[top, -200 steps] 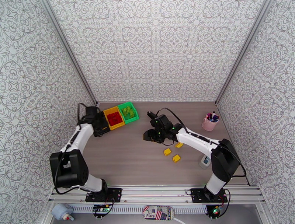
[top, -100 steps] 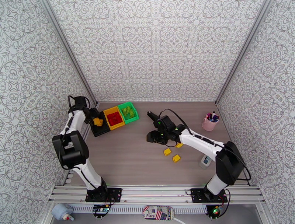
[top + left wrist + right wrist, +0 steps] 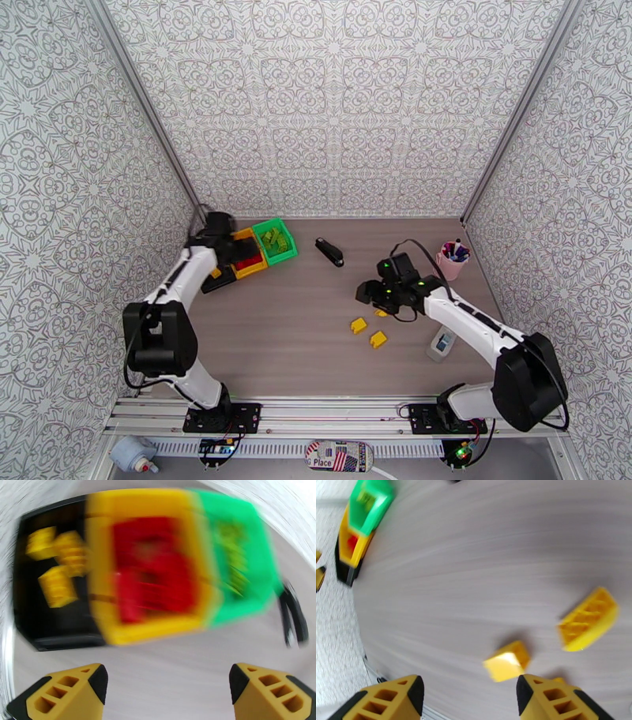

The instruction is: Sort the legos into containers by color

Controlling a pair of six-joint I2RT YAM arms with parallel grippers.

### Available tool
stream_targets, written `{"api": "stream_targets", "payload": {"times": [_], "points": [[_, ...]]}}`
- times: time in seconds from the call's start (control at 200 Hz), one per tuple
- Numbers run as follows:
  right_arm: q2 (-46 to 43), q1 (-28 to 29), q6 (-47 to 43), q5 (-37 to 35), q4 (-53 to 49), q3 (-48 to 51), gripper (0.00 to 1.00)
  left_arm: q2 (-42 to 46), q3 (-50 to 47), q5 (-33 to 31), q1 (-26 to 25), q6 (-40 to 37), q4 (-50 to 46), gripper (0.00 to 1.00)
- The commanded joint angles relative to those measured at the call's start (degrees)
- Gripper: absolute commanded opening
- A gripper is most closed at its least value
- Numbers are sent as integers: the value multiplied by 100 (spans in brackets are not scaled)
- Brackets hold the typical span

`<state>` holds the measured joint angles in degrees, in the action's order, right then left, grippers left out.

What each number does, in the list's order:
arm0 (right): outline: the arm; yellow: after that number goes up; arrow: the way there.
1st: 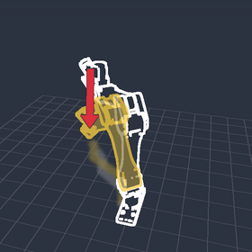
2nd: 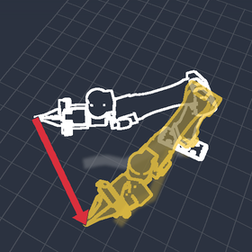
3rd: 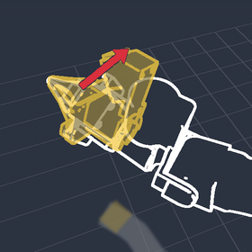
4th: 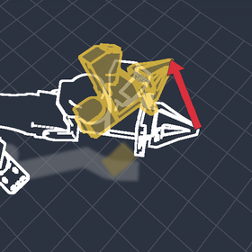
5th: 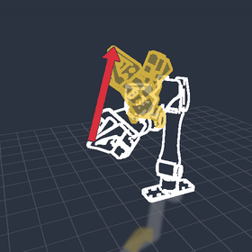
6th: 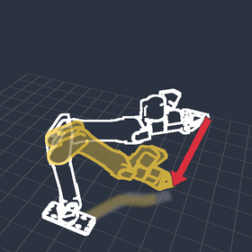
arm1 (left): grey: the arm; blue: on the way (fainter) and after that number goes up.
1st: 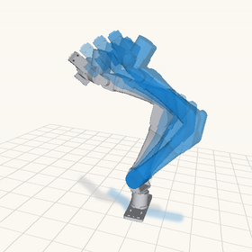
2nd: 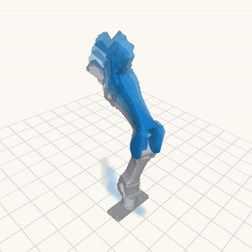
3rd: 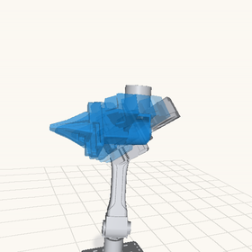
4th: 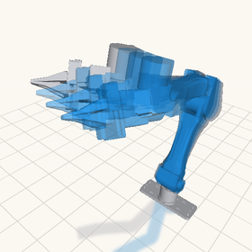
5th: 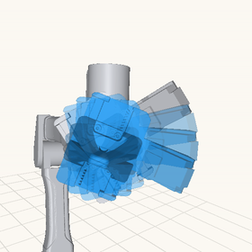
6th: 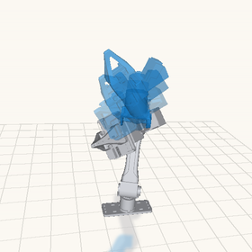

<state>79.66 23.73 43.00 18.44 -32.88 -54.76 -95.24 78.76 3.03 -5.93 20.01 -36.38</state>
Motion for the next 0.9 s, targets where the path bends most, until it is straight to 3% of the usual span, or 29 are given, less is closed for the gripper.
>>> {"api": "stream_targets", "payload": {"times": [0.0,0.235,0.44,0.64,0.895], "points": [[-221,-303,-112,-106,-191,210,66,18,-215,-6,-898,-526,216,86],[-560,-978,-278,94,-358,506,65,-276,-339,287,-2712,-963,454,85],[-829,-1335,-511,350,-541,796,65,-528,-269,327,-3820,-1278,152,85],[-1062,-1352,-478,474,-513,1166,66,-817,-293,-25,-4603,-1464,-55,87],[-1337,-1344,-399,547,-581,1399,66,-1599,129,-285,-4983,-1629,-107,83]]}}
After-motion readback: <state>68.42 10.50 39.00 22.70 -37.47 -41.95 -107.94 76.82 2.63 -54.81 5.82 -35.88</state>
